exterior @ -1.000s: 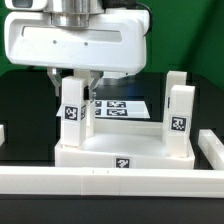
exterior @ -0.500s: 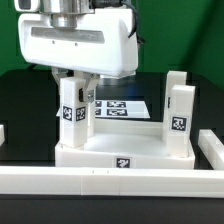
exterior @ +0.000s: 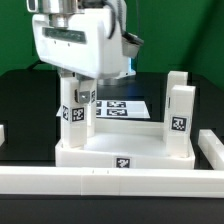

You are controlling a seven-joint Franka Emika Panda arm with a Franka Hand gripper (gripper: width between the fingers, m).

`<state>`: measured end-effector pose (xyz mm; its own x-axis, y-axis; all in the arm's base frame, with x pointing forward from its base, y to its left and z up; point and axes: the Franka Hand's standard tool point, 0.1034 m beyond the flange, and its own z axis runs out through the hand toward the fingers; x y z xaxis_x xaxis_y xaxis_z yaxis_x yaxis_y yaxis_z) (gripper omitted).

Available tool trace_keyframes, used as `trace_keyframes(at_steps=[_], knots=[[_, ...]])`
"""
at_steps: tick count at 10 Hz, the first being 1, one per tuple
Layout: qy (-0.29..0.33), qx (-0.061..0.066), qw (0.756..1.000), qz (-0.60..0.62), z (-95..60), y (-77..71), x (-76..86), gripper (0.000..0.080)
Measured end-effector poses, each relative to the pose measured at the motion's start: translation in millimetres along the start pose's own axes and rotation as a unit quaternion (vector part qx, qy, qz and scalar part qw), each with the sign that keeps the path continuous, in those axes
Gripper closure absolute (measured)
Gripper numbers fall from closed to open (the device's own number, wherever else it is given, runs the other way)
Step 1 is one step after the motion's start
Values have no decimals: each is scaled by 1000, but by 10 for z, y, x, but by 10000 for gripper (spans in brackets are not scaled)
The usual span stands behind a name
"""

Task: Assemble desk

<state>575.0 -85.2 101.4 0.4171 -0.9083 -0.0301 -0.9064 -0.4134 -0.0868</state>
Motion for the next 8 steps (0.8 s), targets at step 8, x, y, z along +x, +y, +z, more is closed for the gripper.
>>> trace_keyframes(at_steps=[8], knots=[[-2, 23, 990, 138, 12, 1, 23, 294]])
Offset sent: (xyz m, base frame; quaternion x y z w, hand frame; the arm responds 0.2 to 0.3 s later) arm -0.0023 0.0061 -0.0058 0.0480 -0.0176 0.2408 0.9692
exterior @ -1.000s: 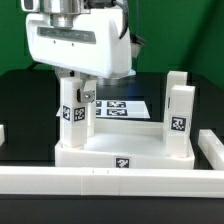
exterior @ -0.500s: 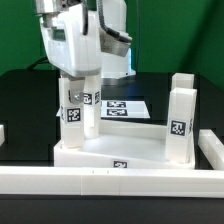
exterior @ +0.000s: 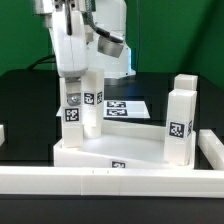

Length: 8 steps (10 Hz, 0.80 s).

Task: Assemble desk

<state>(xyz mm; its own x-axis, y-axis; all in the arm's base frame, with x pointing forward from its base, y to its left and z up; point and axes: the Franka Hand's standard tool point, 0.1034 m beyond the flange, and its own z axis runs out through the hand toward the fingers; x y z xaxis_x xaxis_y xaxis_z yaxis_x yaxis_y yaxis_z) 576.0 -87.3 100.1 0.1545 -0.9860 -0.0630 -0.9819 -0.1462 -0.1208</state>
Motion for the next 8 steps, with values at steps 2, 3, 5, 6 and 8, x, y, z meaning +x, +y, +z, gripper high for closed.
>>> trace_keyframes(at_steps=[2, 3, 5, 6, 8], knots=[[16, -32, 994, -106, 24, -38, -21, 158], [18, -34, 987, -158, 21, -55, -20, 158], [16, -36, 973, -226, 25, -48, -14, 151], [15, -36, 966, -257, 25, -48, -14, 150], [16, -43, 940, -338, 24, -45, -13, 150]])
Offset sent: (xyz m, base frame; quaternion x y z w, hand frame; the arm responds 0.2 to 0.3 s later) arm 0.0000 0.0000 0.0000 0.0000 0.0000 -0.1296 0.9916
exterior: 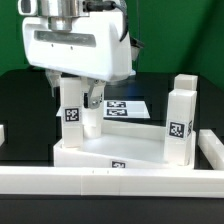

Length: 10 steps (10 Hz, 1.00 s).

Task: Assemble desk

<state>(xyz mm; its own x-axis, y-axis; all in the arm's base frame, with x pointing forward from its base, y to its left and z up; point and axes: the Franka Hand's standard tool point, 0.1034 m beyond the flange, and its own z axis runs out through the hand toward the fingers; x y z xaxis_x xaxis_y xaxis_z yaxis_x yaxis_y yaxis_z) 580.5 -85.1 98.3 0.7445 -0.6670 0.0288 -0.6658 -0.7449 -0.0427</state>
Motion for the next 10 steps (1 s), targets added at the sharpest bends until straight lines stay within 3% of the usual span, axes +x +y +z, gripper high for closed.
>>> trace_keyframes(at_steps=[1, 5, 10], knots=[[4, -12, 998, -56, -1, -7, -9, 150], [3, -17, 972, -236, -6, -10, -8, 150], [7, -17, 919, -395, -18, 8, 17, 150]])
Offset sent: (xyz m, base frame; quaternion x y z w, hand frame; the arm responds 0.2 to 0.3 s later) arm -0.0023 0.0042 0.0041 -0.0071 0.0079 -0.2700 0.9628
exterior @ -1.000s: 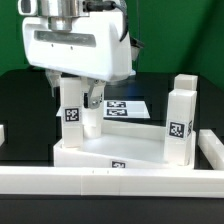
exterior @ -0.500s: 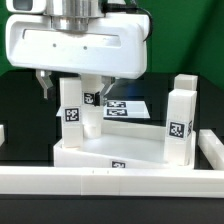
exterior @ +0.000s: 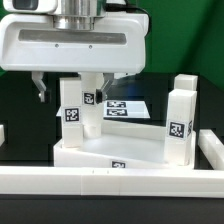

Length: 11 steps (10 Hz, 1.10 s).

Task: Assemble desk

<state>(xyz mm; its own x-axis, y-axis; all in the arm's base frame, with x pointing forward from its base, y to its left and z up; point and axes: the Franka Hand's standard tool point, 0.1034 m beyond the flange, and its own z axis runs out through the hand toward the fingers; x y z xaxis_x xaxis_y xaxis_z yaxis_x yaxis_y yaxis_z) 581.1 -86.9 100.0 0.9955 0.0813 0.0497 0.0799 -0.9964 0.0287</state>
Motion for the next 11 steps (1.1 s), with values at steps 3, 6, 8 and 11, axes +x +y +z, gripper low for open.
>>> trace_keyframes(at_steps=[3, 6, 8, 11], knots=[[-1, 0, 1000, -11, 8, 8, -5, 427], [-1, 0, 1000, 1, 10, 6, -5, 511], [-1, 0, 999, 43, 11, 9, -6, 511], [-9, 26, 976, 218, 17, 89, -33, 511]])
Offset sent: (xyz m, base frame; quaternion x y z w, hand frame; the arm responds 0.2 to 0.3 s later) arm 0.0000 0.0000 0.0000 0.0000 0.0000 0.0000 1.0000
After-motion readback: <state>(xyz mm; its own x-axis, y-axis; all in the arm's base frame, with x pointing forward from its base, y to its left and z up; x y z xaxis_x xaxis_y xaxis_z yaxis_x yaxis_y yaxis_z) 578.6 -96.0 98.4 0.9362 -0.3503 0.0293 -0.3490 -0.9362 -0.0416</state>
